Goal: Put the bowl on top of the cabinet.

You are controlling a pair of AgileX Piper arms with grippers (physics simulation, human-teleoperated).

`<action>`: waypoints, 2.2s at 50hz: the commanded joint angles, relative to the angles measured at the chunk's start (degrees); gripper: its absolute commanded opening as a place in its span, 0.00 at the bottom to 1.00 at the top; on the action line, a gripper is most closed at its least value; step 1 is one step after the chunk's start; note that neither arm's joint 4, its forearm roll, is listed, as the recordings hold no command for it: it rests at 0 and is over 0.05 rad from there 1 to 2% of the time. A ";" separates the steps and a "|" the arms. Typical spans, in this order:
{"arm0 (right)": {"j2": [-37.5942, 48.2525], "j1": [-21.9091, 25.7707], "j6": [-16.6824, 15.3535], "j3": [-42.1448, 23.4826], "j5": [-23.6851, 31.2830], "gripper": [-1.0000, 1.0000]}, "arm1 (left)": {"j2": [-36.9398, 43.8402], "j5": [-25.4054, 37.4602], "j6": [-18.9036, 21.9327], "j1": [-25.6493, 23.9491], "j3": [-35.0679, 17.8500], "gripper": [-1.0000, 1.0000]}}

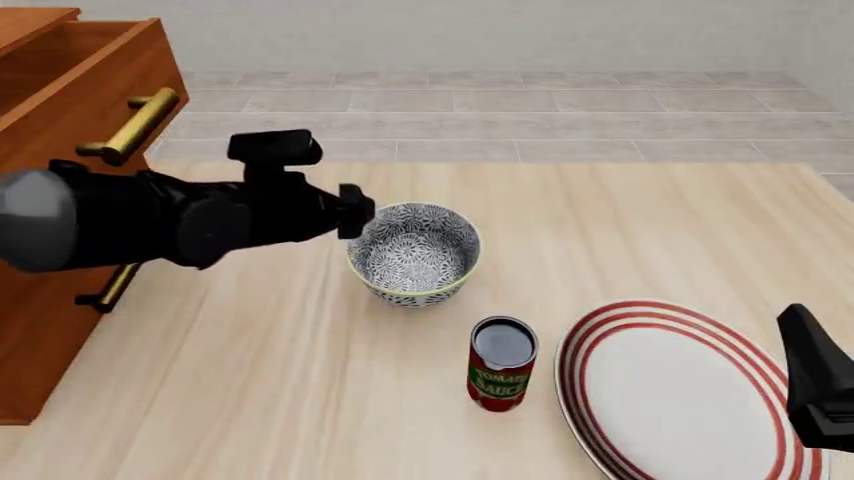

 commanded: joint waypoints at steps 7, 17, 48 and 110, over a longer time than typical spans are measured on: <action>0.00 0.00 -0.02 0.00 0.00 1.00 | 3.40 -0.46 0.97 0.06 -0.44 1.00; 0.00 0.01 -0.01 0.00 0.00 1.00 | 3.85 -0.63 1.65 0.24 -0.25 1.00; 0.00 0.00 0.00 0.00 0.00 1.00 | 8.48 -2.90 1.43 -0.49 -0.46 1.00; -0.40 0.61 0.06 -5.42 5.83 1.00 | 17.12 -5.06 2.72 0.43 -4.19 1.00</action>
